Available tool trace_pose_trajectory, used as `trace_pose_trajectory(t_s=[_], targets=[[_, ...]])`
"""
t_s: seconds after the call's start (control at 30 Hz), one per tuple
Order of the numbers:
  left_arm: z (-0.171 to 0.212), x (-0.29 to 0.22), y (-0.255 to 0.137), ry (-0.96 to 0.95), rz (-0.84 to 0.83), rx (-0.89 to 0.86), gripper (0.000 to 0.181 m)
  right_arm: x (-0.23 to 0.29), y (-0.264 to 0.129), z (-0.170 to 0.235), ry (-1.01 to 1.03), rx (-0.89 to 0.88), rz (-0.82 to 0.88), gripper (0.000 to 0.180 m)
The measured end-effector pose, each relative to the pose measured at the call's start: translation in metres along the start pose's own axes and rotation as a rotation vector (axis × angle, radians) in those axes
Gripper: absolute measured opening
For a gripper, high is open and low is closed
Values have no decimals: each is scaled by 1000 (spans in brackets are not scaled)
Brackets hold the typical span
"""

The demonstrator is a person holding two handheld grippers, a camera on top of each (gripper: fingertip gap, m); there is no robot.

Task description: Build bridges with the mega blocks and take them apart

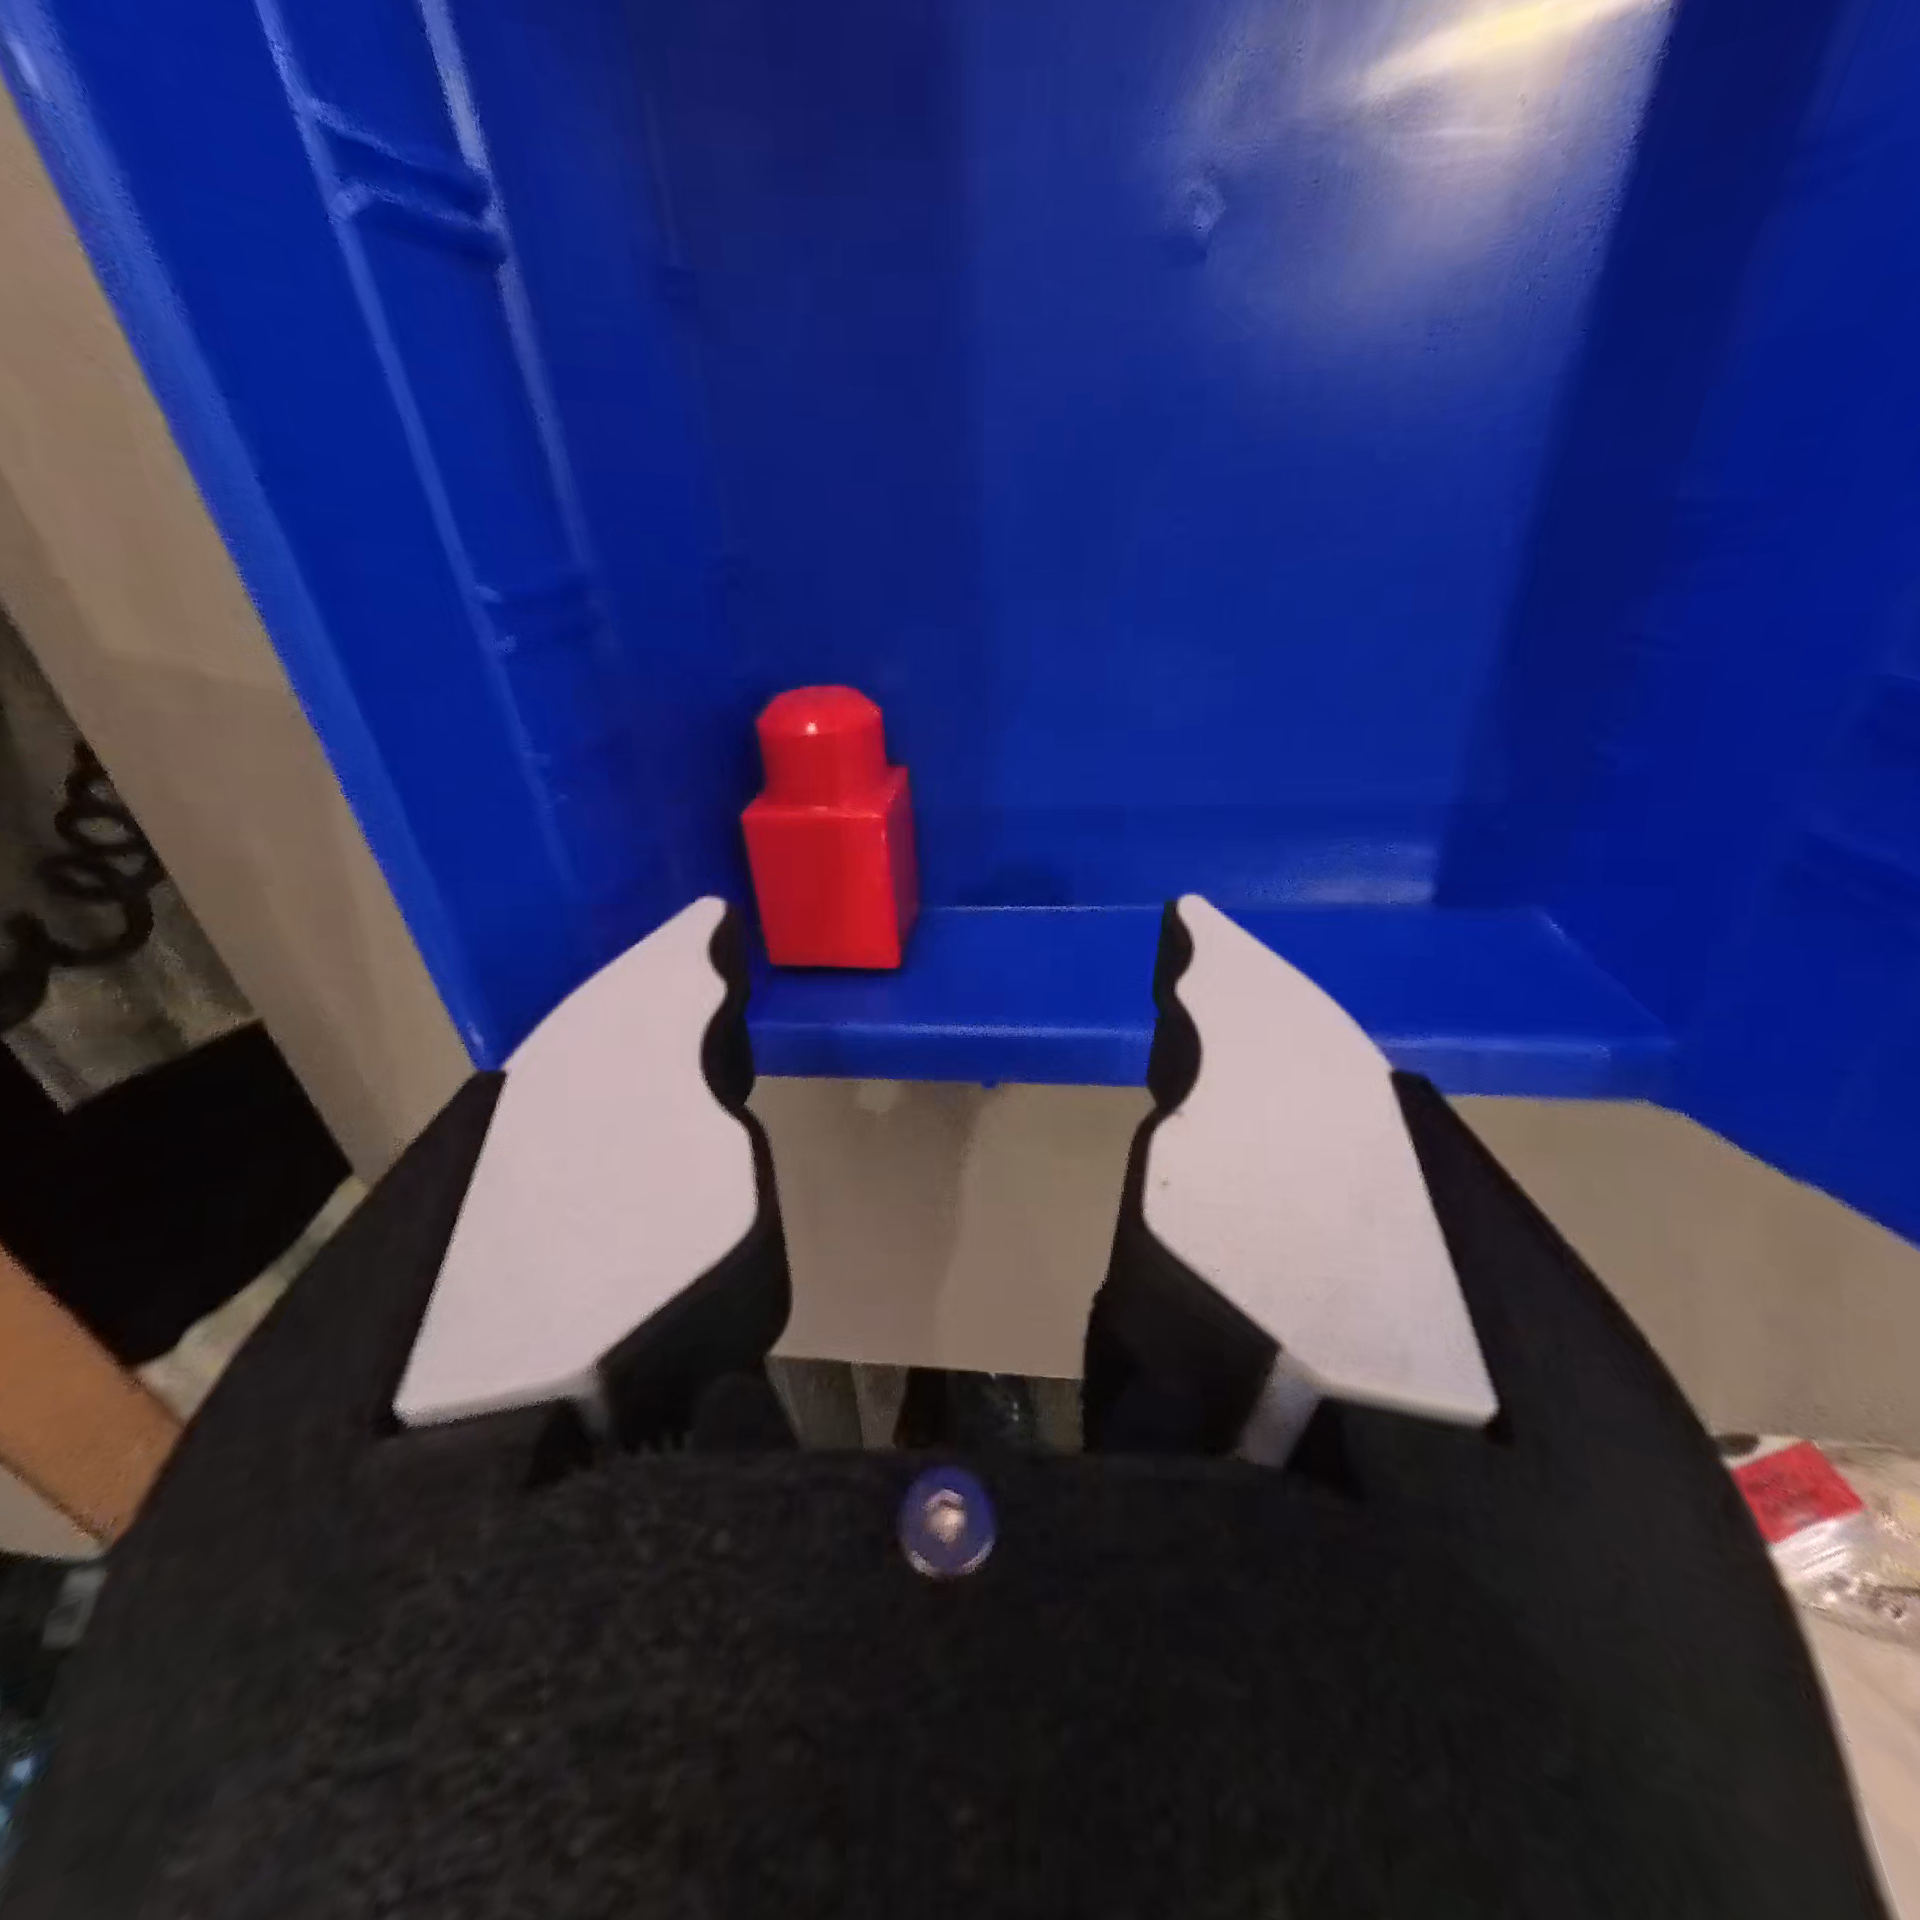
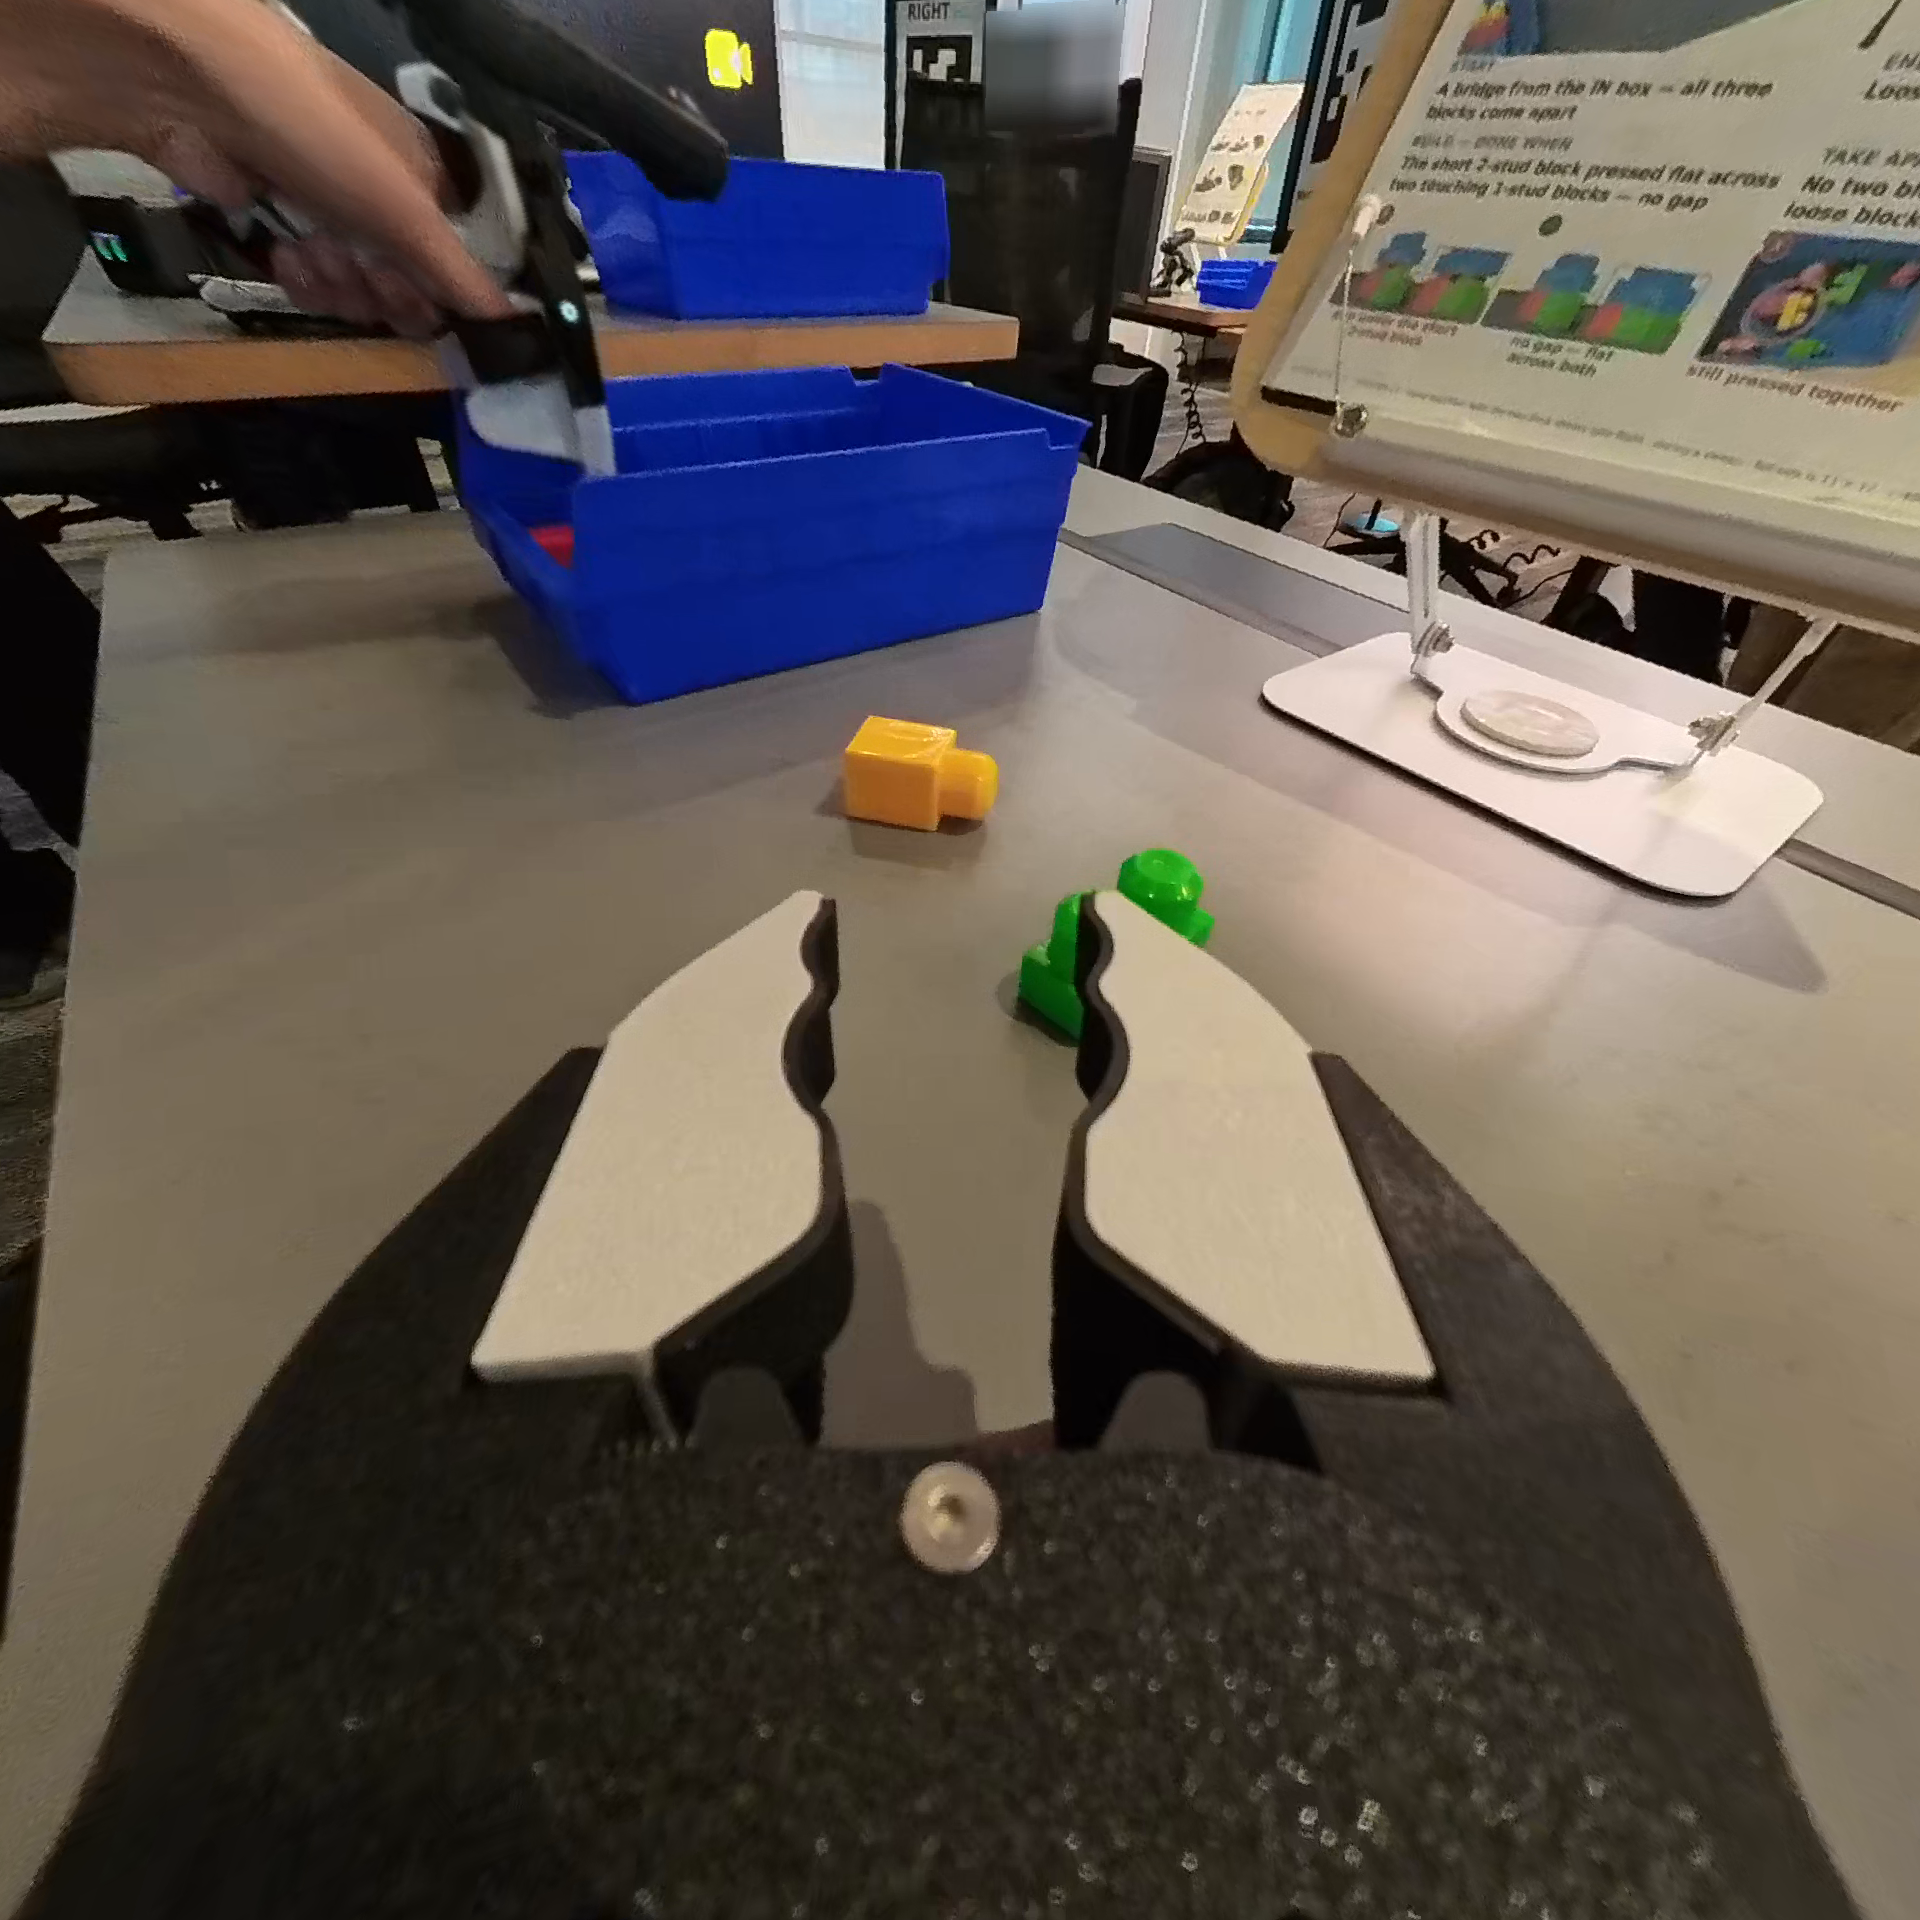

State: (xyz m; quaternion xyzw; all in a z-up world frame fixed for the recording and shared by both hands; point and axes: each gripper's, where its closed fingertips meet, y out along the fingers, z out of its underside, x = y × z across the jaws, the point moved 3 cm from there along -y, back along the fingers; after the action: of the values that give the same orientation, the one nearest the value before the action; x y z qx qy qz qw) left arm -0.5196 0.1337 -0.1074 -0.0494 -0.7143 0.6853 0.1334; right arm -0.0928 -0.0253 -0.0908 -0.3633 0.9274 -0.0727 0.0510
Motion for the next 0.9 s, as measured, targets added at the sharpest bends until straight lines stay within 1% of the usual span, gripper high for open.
trace_pose_trajectory(t_s=[0.03,0.1,0.23,0.33,0.47,0.5,0.63,0.77,0.83,0.9], targets=[[0,1,3,-15,-10,23,74,1,0,-1,0,-3,-3,43],[1,1,8,-39,-29,54,75,2,-1,-1,3,-3,-11,43],[3,4,16,-54,-102,62,74,5,-1,-1,-14,-2,-19,43],[6,6,27,-67,-115,78,74,5,-2,-1,-29,3,-17,43],[6,5,36,-85,-89,78,72,5,-2,0,-33,4,-14,43],[5,7,37,-87,-95,73,70,5,-2,0,-35,6,-13,43],[0,10,40,-78,-138,73,70,4,-1,2,-44,17,-8,43],[-6,5,43,-70,-154,48,85,5,0,3,-58,25,-7,43],[-7,-2,42,-34,-144,52,85,6,0,3,-63,25,-8,43],[-6,-13,40,5,-113,60,89,6,0,3,-63,27,-7,43]])
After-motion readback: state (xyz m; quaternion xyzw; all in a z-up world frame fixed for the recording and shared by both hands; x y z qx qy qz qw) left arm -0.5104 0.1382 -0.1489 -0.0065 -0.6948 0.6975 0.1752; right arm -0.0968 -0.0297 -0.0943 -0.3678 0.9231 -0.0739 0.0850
